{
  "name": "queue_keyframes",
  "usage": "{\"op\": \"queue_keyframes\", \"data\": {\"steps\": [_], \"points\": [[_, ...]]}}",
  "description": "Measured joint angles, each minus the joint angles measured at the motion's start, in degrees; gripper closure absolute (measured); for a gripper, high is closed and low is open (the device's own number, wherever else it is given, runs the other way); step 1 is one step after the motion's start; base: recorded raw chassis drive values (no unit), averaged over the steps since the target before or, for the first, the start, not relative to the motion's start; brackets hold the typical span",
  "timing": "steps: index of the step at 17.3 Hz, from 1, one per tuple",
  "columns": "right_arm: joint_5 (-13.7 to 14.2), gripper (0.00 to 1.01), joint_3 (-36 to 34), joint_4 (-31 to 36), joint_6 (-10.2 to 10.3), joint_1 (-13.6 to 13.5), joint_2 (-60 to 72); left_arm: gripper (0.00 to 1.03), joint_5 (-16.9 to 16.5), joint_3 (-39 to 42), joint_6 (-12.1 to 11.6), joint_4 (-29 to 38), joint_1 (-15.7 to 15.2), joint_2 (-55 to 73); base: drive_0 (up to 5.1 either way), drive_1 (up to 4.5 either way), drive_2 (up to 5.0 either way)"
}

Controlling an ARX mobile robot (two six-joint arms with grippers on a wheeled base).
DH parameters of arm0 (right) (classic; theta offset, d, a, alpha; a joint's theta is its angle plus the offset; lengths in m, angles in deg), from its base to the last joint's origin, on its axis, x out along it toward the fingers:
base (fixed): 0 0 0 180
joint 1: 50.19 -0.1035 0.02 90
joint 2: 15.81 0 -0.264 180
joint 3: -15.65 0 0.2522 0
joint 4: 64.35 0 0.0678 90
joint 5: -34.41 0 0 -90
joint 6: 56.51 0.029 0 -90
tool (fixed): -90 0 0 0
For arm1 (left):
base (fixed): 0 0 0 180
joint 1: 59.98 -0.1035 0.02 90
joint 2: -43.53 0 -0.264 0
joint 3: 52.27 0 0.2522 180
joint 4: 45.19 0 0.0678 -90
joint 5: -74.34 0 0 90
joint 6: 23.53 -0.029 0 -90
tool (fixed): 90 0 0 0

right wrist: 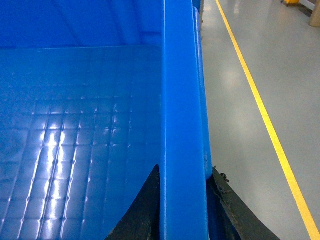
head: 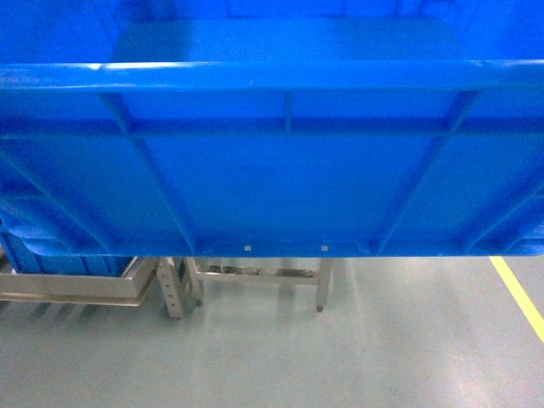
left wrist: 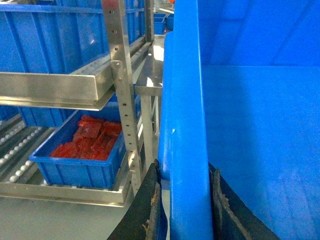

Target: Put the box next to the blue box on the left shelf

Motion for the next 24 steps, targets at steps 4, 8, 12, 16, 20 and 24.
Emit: {"op": "queue_keyframes", "data": {"steps": [4,8,12,16,20,24], "points": [[0.0,0.83,0.0,0.2,0.0,0.0,0.2,0.87,0.0,0.0,0.0,0.2,0.0,0.2,-1.2,0.19,1.0],[0.0,0.83,0.0,0.0,0.0,0.0,0.2,0.87,0.0,0.0,0.0,0.2,0.3,0.2,-4.4,0.19,4.2],[-0.1,0.83,0.0,0.0,0.0,0.0,0.2,0.87,0.0,0.0,0.0,0.2,0.3,0.2,-4.6,0.69,3.9],[0.0,0.83,0.0,0.0,0.0,0.0,0.2,0.87,0.1,0.0,0.0,0.0,0.2,0.2,-4.7,0.79,3.8],[0.0,0.83,0.0,0.0,0.0,0.0,0.2,0.87,0.1,0.0,0.0,0.2,0.2,0.2,-4.9,1.83,2.9],[0.0,0.83,0.0,0.0,0.0,0.0,0.2,0.87,0.0,0.0,0.0,0.2,0.2,0.2,-5.0,2.38,2.4]]}}
